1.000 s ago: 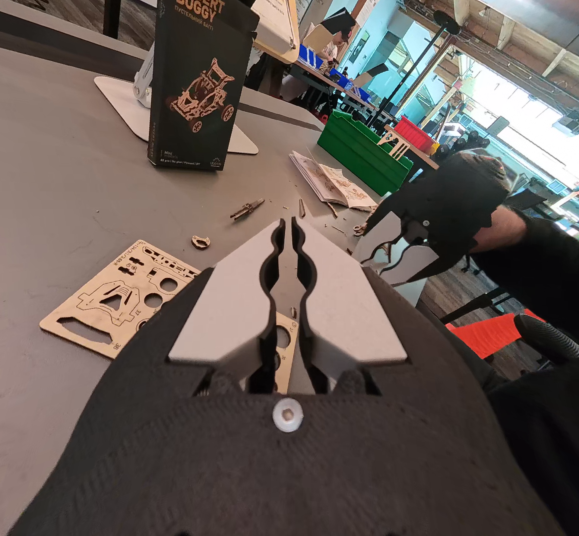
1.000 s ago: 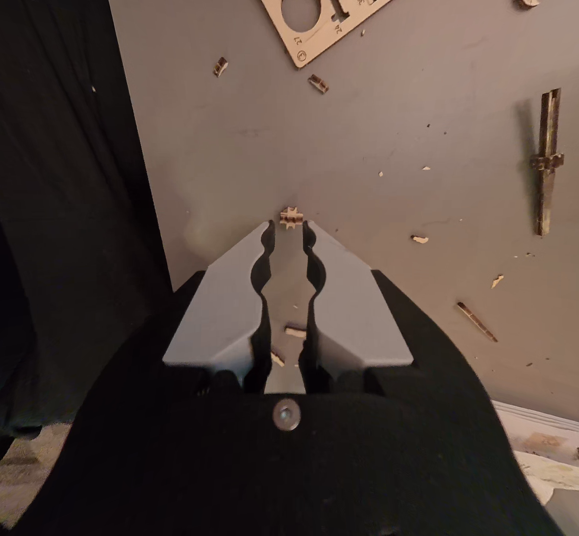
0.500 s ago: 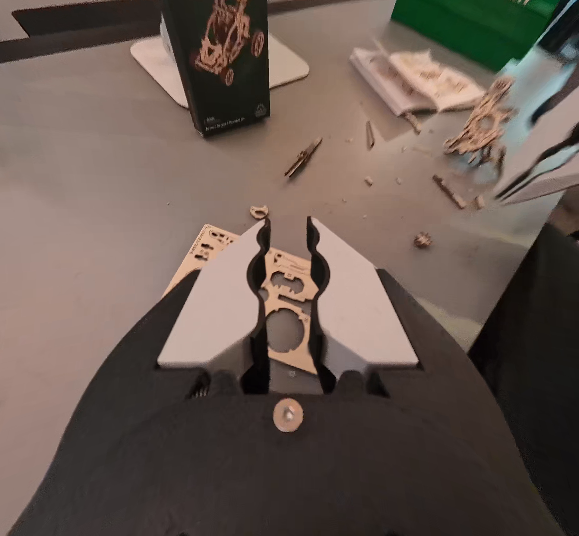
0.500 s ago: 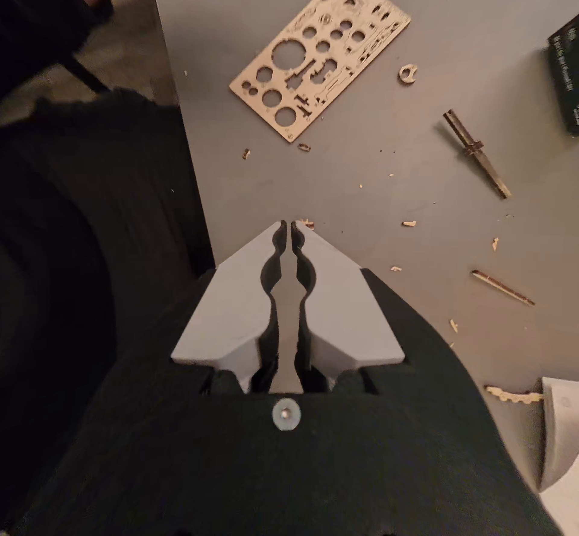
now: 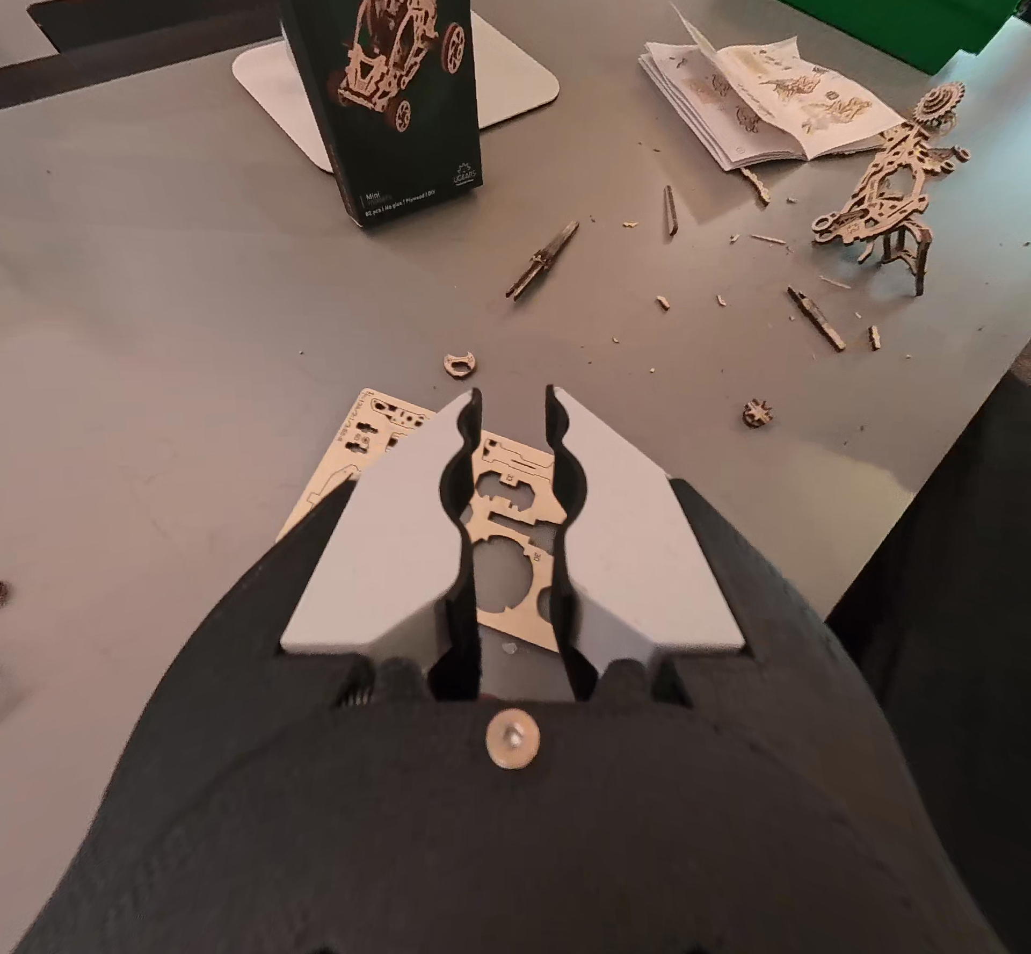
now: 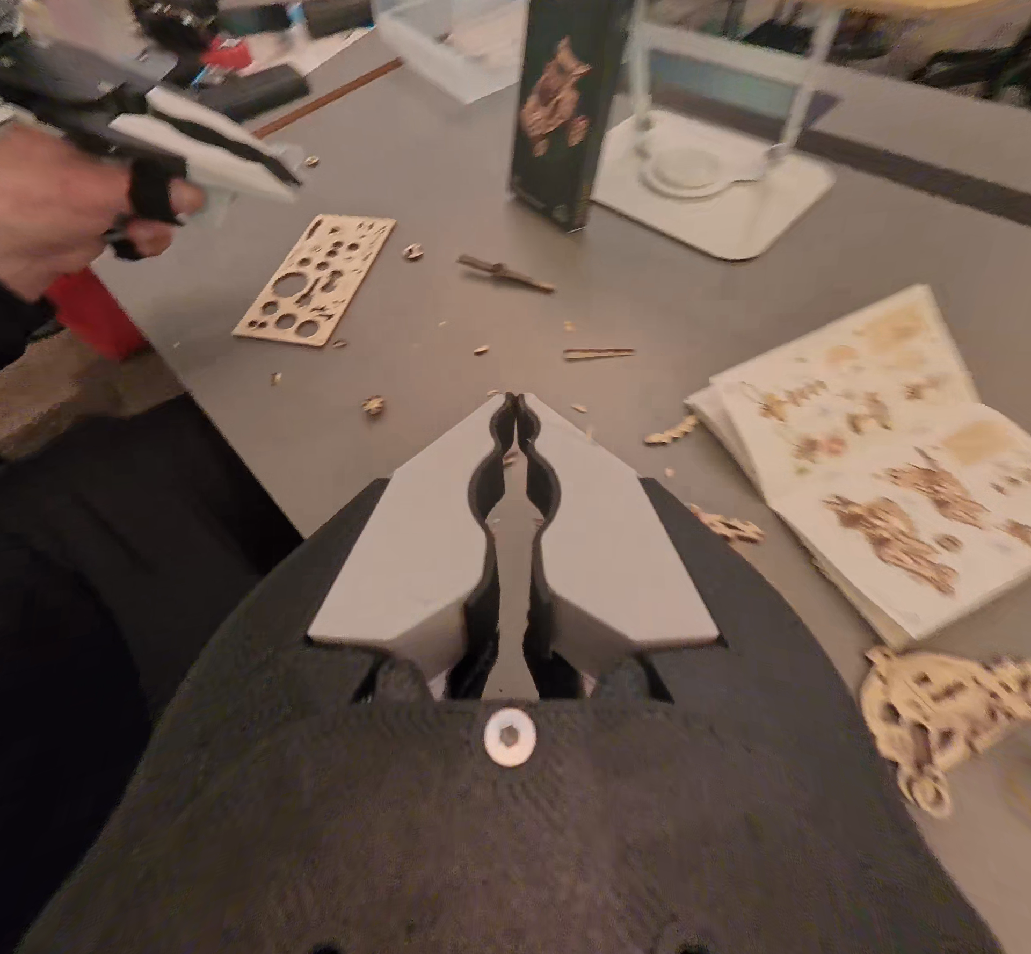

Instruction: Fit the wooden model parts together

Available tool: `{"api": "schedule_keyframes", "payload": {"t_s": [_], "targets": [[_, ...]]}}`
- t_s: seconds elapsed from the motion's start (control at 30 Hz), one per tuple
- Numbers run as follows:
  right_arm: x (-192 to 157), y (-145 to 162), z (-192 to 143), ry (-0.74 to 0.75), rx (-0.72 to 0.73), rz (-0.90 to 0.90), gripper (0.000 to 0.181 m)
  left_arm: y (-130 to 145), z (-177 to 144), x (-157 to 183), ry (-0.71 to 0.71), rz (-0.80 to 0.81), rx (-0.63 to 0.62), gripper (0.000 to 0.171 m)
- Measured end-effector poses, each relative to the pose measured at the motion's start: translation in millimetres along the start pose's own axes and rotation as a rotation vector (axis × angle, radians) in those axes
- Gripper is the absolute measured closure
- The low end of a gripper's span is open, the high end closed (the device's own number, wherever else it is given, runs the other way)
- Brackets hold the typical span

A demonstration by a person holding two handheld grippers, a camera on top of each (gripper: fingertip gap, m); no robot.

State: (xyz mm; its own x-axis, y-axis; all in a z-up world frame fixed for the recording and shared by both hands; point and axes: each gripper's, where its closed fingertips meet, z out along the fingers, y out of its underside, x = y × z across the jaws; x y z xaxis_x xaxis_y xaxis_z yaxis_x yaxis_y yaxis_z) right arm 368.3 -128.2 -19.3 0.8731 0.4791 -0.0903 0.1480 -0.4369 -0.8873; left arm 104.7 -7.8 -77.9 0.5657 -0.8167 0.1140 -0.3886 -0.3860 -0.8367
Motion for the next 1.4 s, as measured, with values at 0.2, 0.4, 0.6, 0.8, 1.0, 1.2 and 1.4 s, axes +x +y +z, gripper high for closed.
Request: {"api": "schedule_keyframes", "payload": {"t_s": [0.2,0.4,0.6,0.8,1.0,1.2,1.4], "targets": [[28,8,-30,0.066,0.053,0.071,0.179,2,-3,10,0.012,0.004,-0.011,0.151],[34,15,-33,0.082,0.039,0.078,0.175,4,2,30,0.044,0.04,-0.036,0.151],[37,20,-35,0.103,0.029,0.083,0.175,16,-7,24,0.006,0.045,-0.072,0.151],[33,33,-32,0.07,0.013,0.12,0.175,41,-29,-15,-0.075,-0.064,-0.103,0.151],[27,36,-24,0.044,-0.008,0.102,0.174,66,-43,-39,-0.116,-0.217,-0.112,0.151],[19,38,-19,0.005,-0.02,0.085,0.175,81,-26,-35,-0.134,-0.253,-0.168,0.138],[16,38,-17,0.011,-0.031,0.057,0.174,97,-8,-25,-0.166,-0.246,-0.264,0.135]]}}
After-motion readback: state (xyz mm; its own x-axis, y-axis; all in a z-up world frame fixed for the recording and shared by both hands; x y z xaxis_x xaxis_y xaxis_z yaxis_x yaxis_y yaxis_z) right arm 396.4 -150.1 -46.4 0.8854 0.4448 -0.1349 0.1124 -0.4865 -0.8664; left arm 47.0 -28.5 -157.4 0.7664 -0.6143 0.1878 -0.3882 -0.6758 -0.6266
